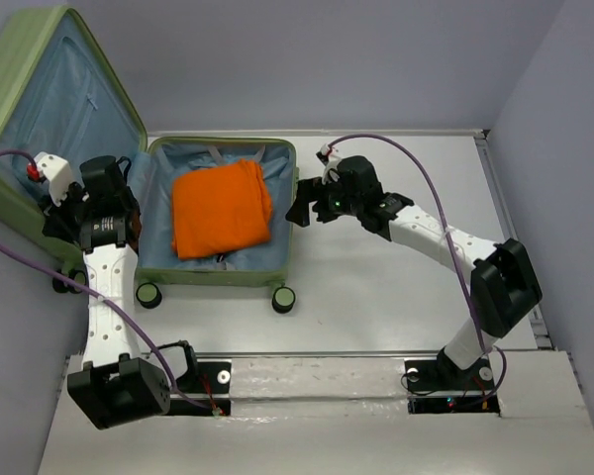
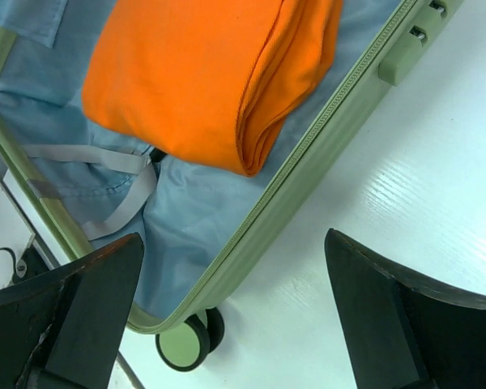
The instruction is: Pack the luggage
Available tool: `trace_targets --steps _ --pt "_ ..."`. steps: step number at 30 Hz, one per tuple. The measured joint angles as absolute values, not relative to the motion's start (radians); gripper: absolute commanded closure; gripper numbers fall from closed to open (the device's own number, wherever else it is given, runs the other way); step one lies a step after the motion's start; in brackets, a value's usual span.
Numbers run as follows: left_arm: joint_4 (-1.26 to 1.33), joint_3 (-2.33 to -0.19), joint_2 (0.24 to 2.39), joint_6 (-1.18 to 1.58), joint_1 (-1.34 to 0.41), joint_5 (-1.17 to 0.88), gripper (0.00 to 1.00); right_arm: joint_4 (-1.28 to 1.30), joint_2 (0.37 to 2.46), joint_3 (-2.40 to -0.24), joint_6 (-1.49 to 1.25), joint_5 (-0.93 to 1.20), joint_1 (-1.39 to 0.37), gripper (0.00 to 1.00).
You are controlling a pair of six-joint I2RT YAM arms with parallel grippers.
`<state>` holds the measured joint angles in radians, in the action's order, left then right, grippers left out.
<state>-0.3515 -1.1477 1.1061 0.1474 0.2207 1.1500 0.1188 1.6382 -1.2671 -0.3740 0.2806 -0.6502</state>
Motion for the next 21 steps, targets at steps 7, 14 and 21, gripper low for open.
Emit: trace_targets --steps 7,14,21 --pt "-0.336 -1.169 1.088 0.180 0.203 1.104 0.94 0.089 1.741 -1.296 -0.421 0.271 -0.637 0.13" --pt "-0.181 -1.035 0.944 -0.005 -0.084 1.208 0.94 0.080 1.880 -1.339 -0.486 0.242 -0.634 0.90" --pt "-0.107 -0.938 0.847 -0.192 -0.564 1.371 0.94 0.090 1.897 -1.371 -0.578 0.231 -0.625 0.93"
